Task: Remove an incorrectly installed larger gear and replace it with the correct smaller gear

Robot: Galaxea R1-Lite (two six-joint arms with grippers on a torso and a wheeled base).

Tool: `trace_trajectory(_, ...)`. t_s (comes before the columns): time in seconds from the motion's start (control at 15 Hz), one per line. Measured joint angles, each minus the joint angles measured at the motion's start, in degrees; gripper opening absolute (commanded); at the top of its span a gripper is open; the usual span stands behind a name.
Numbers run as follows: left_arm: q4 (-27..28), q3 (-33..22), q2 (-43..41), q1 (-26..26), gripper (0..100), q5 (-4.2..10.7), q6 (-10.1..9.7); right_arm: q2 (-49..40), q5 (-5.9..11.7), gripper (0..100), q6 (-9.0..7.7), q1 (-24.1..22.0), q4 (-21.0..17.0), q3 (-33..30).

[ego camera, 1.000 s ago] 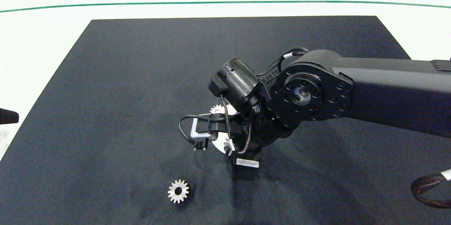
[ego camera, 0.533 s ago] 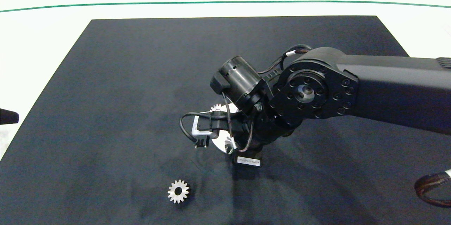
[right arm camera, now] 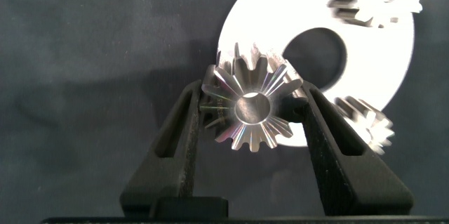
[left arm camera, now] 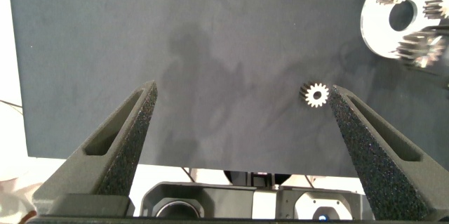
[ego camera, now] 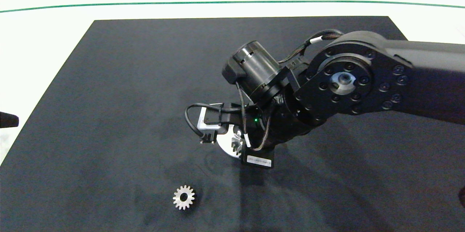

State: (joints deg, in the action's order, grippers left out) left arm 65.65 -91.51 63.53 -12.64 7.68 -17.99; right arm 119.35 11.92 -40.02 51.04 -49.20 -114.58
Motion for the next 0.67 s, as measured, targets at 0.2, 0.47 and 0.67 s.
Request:
trace_trajectory(0.2, 0.0, -0.05, 0.26, 0.07, 100, 0.0, 0.02, -4.19, 0.06, 13, 0.37, 0.99, -0.16, 2.93)
trace_trajectory(0.47, 0.0, 0.06, 0.23, 0.0, 100, 0.0, 0.0, -11.72, 0.12, 13, 2.71, 0.91, -0.09, 14.01)
trace_trajectory(0.67, 0.01, -0.02, 0.15, 0.0, 100, 0.0, -0.02, -17.7, 0.09, 13, 4.36, -1.12, 0.45, 24.17)
